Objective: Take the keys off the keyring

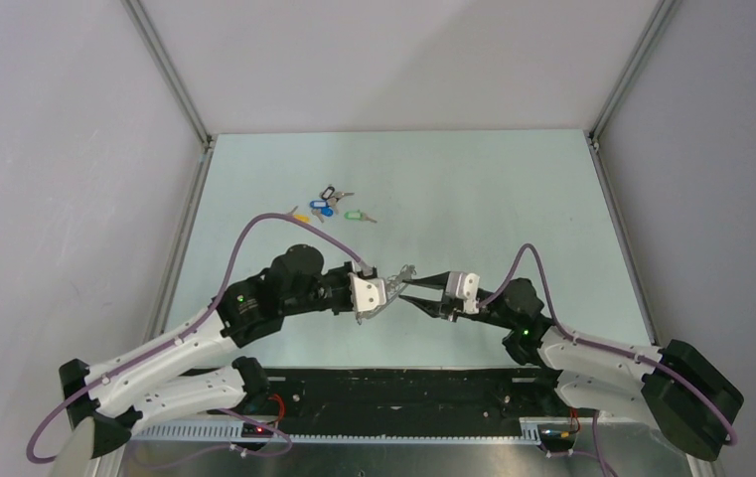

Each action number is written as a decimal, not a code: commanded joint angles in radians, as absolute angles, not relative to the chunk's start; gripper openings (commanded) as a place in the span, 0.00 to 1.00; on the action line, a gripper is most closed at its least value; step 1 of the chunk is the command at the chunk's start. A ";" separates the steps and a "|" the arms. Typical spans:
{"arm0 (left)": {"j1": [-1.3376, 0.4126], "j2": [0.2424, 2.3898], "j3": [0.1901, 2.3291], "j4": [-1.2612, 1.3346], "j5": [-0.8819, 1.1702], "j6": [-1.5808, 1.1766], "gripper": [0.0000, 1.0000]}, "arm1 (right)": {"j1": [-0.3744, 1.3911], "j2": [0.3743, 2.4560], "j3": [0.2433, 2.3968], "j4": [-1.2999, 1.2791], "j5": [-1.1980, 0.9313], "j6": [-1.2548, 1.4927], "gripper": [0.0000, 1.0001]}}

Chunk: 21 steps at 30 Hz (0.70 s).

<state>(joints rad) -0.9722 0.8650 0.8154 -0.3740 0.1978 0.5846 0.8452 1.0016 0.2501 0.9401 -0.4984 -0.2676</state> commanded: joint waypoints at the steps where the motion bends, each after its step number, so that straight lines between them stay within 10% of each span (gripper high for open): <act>1: -0.976 0.862 0.810 -0.324 0.248 0.635 0.00 | 0.868 1.002 0.303 0.967 -0.531 -0.337 0.36; 21: -0.976 0.847 0.803 -0.325 0.258 0.648 0.00 | 0.903 1.055 0.374 0.886 -0.585 -0.347 0.27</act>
<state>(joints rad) -0.9730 0.8677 0.8040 -0.3756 0.2405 0.6292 0.8951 1.0420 0.3336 0.8783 -0.5594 -0.3424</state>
